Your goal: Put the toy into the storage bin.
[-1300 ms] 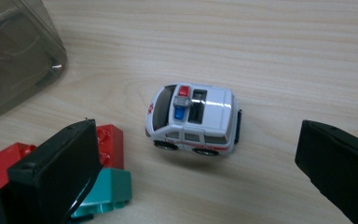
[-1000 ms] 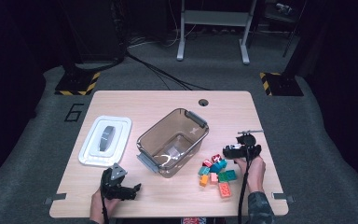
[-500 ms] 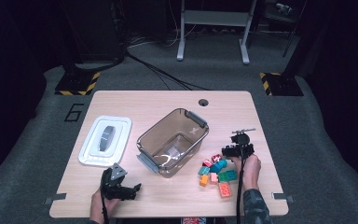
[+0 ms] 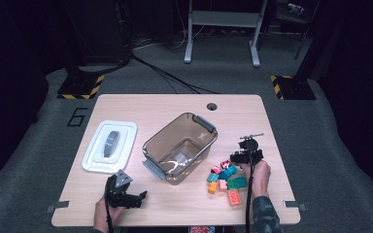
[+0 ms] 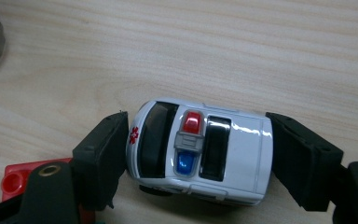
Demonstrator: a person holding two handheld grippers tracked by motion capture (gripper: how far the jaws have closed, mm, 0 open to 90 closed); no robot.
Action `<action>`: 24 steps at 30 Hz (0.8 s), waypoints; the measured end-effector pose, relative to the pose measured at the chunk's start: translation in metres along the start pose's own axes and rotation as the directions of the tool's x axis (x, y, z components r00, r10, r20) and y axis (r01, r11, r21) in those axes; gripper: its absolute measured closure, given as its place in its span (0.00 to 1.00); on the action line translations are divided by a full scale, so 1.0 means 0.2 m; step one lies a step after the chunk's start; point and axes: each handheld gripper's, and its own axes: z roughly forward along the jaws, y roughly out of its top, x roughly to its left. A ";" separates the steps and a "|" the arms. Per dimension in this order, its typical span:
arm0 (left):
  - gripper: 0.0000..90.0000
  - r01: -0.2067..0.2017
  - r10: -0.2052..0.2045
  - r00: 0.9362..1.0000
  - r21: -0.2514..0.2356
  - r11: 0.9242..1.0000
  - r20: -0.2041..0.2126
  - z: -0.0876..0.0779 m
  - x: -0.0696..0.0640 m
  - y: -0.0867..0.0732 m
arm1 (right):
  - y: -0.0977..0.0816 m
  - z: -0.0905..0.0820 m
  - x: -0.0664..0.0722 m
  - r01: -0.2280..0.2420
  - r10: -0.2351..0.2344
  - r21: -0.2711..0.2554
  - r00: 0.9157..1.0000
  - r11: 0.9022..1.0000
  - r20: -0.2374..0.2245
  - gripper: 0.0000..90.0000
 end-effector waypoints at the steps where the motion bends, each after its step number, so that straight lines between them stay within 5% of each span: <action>1: 0.02 -0.002 0.002 1.000 0.001 1.000 0.002 0.00 0.00 0.00 | 0.00 0.00 0.01 -0.005 0.005 0.013 1.000 1.000 0.000 0.27; 13: 0.02 0.000 0.000 1.000 0.003 1.000 0.005 0.00 0.00 0.00 | 0.01 -0.02 -0.02 0.018 -0.018 0.015 1.000 1.000 -0.010 0.27; 17: 0.02 -0.002 0.002 1.000 0.004 1.000 0.006 0.00 0.00 0.00 | 0.03 -0.07 -0.06 -0.014 0.014 -0.013 0.999 1.000 -0.030 0.27; 24: 0.02 0.002 -0.002 1.000 0.003 1.000 0.003 0.00 0.00 0.00 | 0.08 -0.17 -0.07 -0.001 -0.001 -0.042 0.999 0.999 -0.038 0.27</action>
